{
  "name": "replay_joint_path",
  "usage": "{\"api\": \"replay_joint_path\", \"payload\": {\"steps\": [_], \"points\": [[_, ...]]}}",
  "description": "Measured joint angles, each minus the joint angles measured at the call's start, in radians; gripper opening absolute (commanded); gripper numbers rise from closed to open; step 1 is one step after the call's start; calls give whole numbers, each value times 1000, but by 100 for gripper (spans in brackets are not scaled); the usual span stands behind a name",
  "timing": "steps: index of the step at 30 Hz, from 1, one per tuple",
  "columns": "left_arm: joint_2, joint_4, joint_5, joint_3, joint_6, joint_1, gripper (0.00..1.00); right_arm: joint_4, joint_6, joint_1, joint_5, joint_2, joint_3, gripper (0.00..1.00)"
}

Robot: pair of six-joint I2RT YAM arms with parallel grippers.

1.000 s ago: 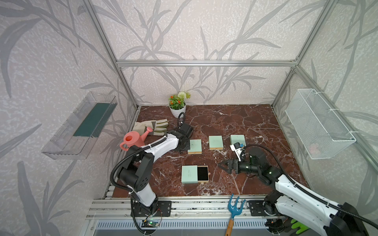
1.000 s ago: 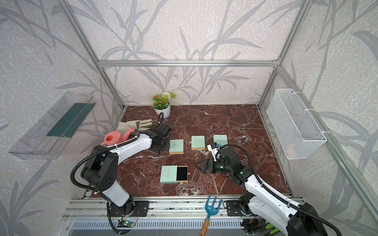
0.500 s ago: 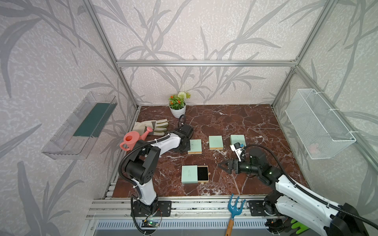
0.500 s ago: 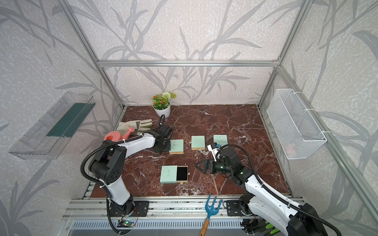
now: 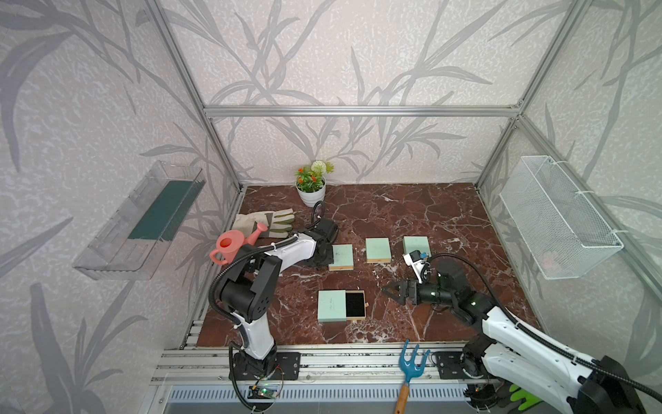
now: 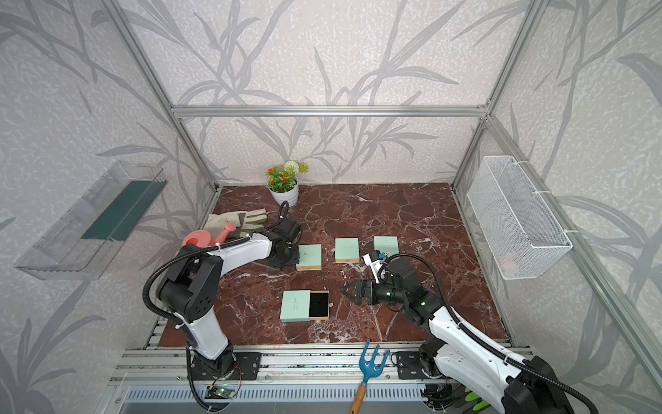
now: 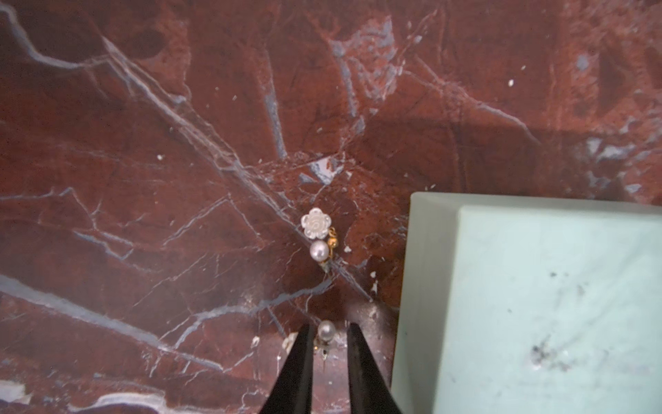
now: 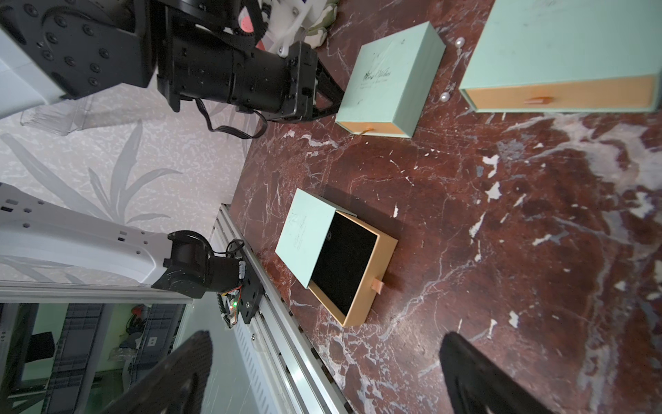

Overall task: Take out the earrings from the drawer-style jewelry box
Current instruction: Place the earring at the center of the board.

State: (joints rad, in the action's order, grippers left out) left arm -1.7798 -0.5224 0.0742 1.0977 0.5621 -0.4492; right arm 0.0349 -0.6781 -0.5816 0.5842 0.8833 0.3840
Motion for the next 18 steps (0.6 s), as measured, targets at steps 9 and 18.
{"api": "replay_joint_path", "payload": {"steps": [9, 18], "points": [[425, -34, -25, -127, 32, 18, 31, -108, 85, -113, -130, 51, 40, 99], [838, -142, -224, -347, 109, 116, 42, -82, 92, -198, -186, 227, 59, 75]]}}
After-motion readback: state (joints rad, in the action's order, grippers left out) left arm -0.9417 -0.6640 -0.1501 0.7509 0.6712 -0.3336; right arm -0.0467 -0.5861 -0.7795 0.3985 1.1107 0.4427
